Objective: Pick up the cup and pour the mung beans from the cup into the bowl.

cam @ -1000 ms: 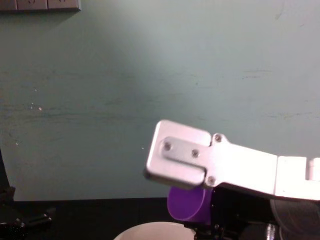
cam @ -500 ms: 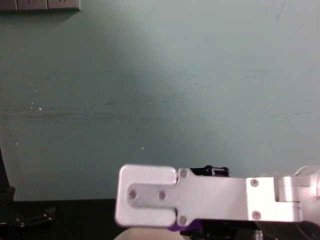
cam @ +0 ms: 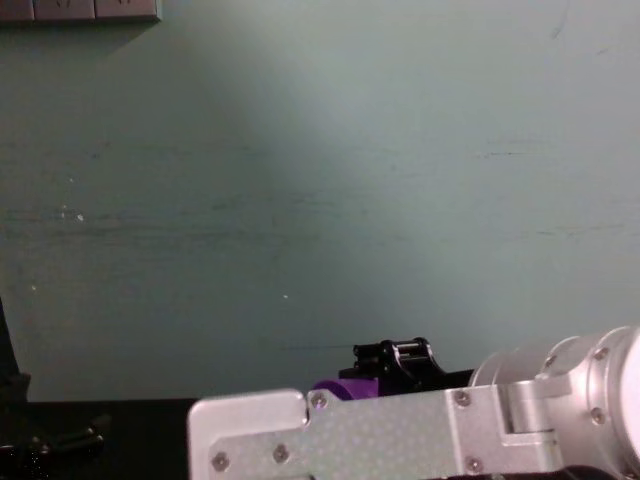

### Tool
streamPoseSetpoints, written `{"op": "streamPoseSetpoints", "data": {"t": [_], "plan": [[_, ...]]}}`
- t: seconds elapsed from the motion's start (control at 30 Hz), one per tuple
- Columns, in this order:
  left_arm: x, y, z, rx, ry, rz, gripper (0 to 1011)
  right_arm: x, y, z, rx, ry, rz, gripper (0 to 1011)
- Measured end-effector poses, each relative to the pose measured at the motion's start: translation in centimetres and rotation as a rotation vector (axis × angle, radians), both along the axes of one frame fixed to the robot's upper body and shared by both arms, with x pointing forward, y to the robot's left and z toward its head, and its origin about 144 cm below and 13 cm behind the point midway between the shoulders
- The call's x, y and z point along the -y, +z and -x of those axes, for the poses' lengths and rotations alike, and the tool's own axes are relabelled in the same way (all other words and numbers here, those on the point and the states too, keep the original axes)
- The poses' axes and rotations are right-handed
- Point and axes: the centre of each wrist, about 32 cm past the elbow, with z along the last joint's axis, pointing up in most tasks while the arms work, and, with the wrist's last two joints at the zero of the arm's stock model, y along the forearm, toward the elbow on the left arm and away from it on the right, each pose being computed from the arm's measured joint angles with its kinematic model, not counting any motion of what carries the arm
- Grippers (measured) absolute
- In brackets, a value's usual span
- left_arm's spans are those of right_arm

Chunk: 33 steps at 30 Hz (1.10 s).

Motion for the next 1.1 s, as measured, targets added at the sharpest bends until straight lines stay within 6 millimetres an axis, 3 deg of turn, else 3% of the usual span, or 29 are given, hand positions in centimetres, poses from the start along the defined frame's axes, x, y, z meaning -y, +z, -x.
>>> {"op": "streamPoseSetpoints", "data": {"t": [1.1], "plan": [[0.0, 0.0, 0.0, 0.0, 0.0, 0.0, 1000, -1.5, -0.3, 0.1, 0.055, 0.024, 0.136, 723]]}}
